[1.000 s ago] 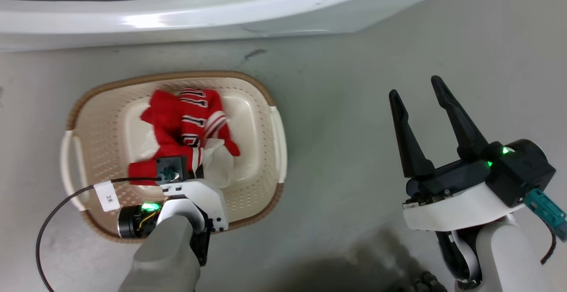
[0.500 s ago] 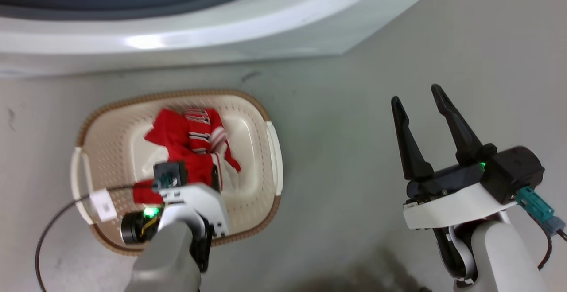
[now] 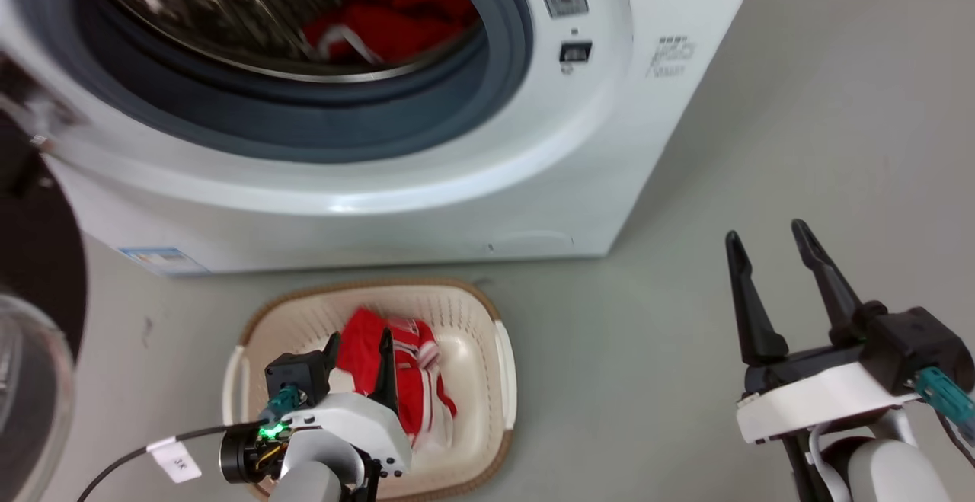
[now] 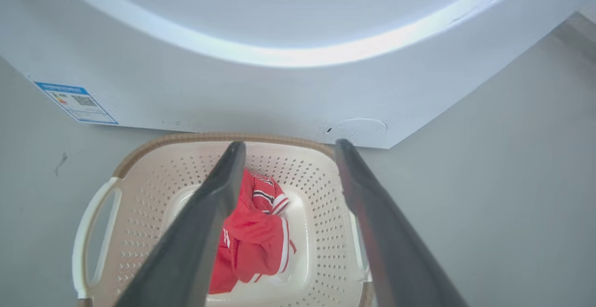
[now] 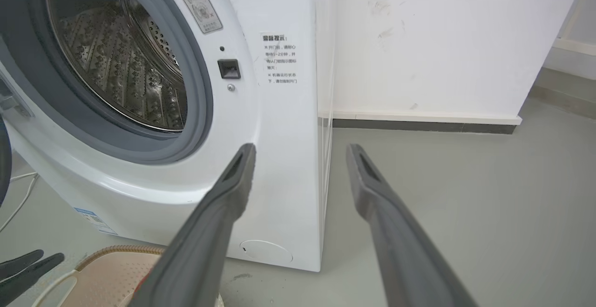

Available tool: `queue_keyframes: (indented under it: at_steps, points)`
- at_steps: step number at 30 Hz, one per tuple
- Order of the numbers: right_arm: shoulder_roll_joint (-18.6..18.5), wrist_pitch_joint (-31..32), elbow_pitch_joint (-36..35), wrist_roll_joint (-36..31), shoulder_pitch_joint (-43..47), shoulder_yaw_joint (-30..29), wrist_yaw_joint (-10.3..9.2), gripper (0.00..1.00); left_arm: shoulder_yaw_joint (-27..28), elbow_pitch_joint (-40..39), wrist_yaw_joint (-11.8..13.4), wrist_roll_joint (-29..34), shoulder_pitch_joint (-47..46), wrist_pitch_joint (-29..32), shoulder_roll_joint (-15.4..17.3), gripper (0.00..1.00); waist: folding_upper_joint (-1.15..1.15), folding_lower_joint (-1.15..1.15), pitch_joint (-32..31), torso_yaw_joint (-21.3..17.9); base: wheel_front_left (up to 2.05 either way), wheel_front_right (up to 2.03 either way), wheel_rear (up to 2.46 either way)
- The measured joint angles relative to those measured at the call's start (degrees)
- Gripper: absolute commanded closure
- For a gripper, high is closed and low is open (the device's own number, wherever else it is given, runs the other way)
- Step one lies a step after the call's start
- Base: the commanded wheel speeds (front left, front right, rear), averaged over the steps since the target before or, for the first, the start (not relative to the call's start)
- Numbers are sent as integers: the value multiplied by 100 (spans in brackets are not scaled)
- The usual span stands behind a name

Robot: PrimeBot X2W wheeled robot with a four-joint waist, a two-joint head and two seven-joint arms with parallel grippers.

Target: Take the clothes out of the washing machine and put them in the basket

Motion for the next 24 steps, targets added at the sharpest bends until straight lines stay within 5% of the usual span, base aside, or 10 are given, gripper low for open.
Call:
queue_keyframes:
  at_steps: [13, 24]
  points:
    - [1, 252, -446, -52, 333, -394, 0, 0, 125, -2290, 140, 624, 619, 0, -1, 0, 0, -1, -812, 423, 0, 0, 0]
    - [1, 303, -861, -87, 178, -599, 0, 0, 140, -2187, 0, 776, -618, 0, -1, 0, 0, 0, -363, 537, 0, 0, 0]
